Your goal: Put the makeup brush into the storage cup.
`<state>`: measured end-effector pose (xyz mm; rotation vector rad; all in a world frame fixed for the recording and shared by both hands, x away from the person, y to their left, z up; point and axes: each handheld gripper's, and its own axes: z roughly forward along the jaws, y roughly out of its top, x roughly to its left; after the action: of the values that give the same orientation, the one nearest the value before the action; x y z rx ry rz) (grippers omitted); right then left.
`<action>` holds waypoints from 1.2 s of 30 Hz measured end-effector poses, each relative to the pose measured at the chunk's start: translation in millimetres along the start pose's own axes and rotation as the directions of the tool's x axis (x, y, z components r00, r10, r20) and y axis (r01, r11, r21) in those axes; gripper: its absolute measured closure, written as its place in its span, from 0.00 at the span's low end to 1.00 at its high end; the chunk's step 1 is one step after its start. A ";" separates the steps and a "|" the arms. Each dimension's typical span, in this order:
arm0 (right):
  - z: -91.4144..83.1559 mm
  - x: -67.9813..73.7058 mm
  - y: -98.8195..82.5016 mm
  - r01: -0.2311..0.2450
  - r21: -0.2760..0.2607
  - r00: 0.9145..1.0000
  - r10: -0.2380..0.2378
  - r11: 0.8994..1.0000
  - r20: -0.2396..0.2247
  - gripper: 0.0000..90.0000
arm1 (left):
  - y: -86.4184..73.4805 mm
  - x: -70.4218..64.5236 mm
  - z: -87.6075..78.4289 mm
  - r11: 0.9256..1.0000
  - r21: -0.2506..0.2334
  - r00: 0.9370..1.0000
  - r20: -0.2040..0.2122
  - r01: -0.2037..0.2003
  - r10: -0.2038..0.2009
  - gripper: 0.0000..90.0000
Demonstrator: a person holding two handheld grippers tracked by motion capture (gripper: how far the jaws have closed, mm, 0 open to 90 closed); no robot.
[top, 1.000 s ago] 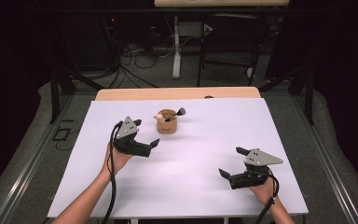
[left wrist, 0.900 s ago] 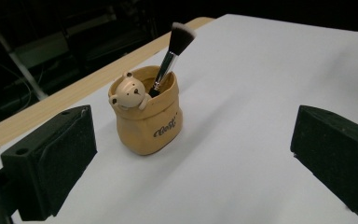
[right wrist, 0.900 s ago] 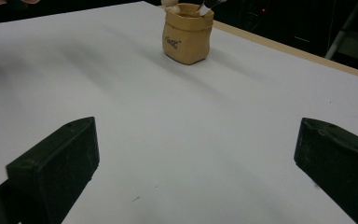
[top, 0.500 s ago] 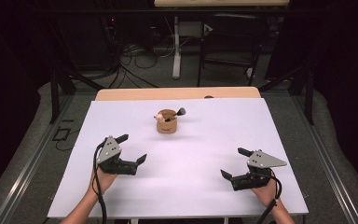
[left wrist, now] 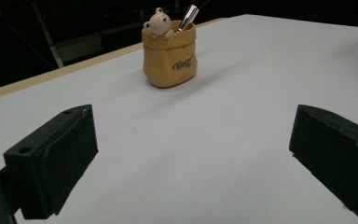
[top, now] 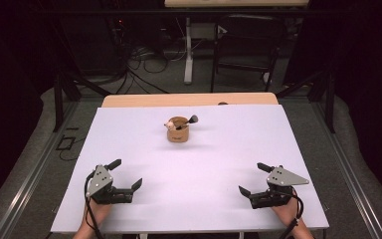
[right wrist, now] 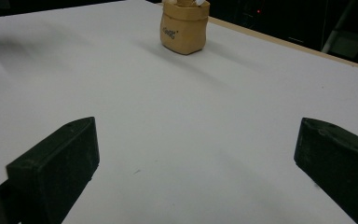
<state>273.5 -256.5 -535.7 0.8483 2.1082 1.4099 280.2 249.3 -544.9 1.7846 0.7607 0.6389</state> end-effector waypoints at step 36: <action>-7.0 4.8 -12.8 0.019 0.058 0.999 -0.021 0.998 0.026 0.00 | -23.7 0.4 -21.2 0.996 0.068 0.996 0.064 0.054 -0.059 0.00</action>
<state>262.4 -261.2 -545.2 0.8611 2.1413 1.3262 260.4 268.4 -560.7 1.8285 0.7921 0.5197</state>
